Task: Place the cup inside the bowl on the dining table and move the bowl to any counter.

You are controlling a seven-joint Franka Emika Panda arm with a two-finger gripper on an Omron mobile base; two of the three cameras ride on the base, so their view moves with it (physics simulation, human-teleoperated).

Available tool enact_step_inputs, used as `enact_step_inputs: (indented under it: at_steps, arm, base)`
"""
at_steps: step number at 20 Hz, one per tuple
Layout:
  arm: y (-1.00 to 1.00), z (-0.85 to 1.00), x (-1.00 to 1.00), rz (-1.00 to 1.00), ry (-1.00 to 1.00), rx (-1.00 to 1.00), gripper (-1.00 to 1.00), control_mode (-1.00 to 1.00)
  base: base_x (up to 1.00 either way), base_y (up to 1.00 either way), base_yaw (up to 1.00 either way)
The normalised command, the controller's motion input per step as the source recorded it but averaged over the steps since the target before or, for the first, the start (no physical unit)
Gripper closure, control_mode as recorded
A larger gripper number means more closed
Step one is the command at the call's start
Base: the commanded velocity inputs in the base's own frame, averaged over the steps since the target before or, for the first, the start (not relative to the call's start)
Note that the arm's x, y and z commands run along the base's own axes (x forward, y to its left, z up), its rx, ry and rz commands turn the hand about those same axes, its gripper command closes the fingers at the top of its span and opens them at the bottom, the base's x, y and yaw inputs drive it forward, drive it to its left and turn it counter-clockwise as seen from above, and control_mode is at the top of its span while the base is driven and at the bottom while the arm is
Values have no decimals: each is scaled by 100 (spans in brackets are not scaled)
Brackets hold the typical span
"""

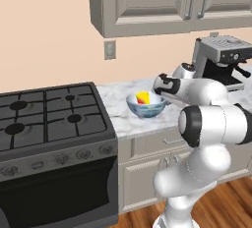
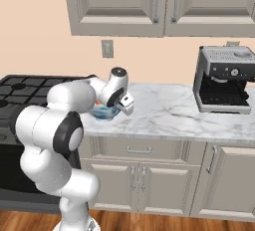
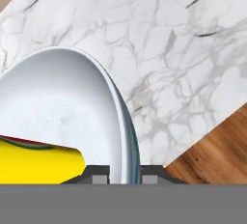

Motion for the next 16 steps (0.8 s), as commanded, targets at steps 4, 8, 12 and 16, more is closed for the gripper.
enact_step_inputs:
  at_steps: [4,8,12,16]
  arm:
    - [0,-1,40,-4,-4,0,100,-100]
    - [0,-12,34,-4,-10,0,100,-100]
    - [0,-21,19,-3,-14,0,100,-100]
    - [0,-32,1,-2,-8,-1,100,-100]
  base:
    - [0,0,0]
    - [0,0,0]
    - [0,0,0]
    - [0,0,0]
